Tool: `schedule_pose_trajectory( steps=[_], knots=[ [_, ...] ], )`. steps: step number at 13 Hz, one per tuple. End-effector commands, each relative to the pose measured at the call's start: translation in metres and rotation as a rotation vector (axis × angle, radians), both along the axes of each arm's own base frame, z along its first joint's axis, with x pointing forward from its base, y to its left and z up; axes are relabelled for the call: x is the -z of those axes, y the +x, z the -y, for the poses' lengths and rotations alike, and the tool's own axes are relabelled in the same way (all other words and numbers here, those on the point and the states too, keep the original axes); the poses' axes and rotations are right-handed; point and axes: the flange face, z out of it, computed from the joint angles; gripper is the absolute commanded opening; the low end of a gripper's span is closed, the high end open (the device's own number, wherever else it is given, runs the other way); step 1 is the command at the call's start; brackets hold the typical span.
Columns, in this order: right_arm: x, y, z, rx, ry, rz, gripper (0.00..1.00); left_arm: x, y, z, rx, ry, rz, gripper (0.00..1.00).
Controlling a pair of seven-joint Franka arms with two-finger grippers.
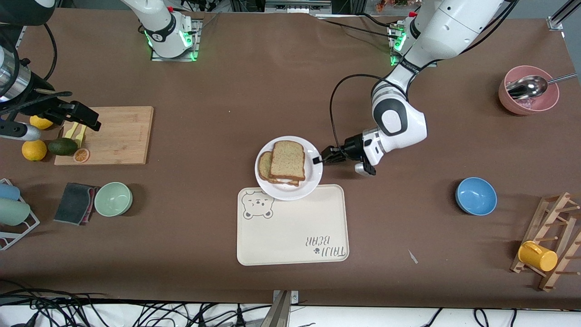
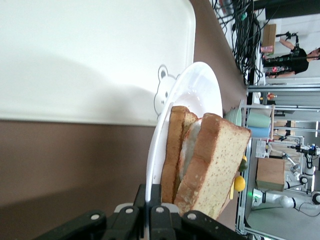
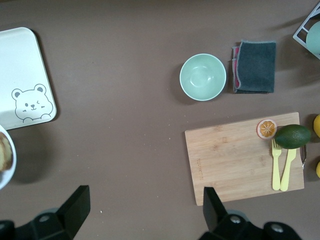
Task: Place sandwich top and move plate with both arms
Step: 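Slide the plate with the left gripper onto the bear tray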
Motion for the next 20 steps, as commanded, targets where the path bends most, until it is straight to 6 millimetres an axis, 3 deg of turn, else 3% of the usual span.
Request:
schedule_pose_trajectory(
  steps=[1, 3, 6, 9, 15, 16, 17, 18, 19, 20],
  knots=[
    [-0.006, 0.004, 0.000, -0.003, -0.011, -0.002, 1.00, 0.002, 0.040, 0.003, -0.093, -0.015, 0.013, 0.00],
    [-0.008, 0.004, 0.001, 0.002, -0.012, 0.009, 1.00, 0.007, 0.064, 0.005, -0.137, -0.001, 0.019, 0.00],
    [-0.010, 0.003, 0.004, 0.008, -0.020, 0.009, 1.00, 0.023, 0.083, 0.010, -0.168, 0.008, 0.019, 0.00],
    [-0.010, 0.003, 0.007, 0.003, -0.020, 0.006, 1.00, 0.046, 0.091, 0.022, -0.201, 0.056, 0.029, 0.00],
    [-0.010, 0.003, 0.007, 0.003, -0.020, 0.008, 1.00, 0.047, 0.095, 0.016, -0.212, 0.055, 0.030, 0.00],
    [-0.010, 0.003, 0.007, 0.003, -0.020, 0.009, 1.00, 0.043, 0.097, 0.015, -0.215, 0.053, 0.034, 0.09],
    [-0.010, 0.004, 0.007, 0.003, -0.020, 0.011, 1.00, 0.041, 0.097, 0.013, -0.215, 0.053, 0.036, 0.30],
    [-0.010, 0.004, 0.007, 0.006, -0.020, 0.011, 1.00, 0.038, 0.098, 0.009, -0.217, 0.055, 0.041, 0.41],
    [-0.010, 0.004, 0.007, 0.006, -0.020, 0.012, 1.00, 0.035, 0.100, 0.005, -0.220, 0.054, 0.044, 0.60],
    [-0.010, 0.004, 0.007, 0.006, -0.020, 0.015, 1.00, 0.027, 0.103, 0.003, -0.226, 0.051, 0.053, 0.69]
  ],
)
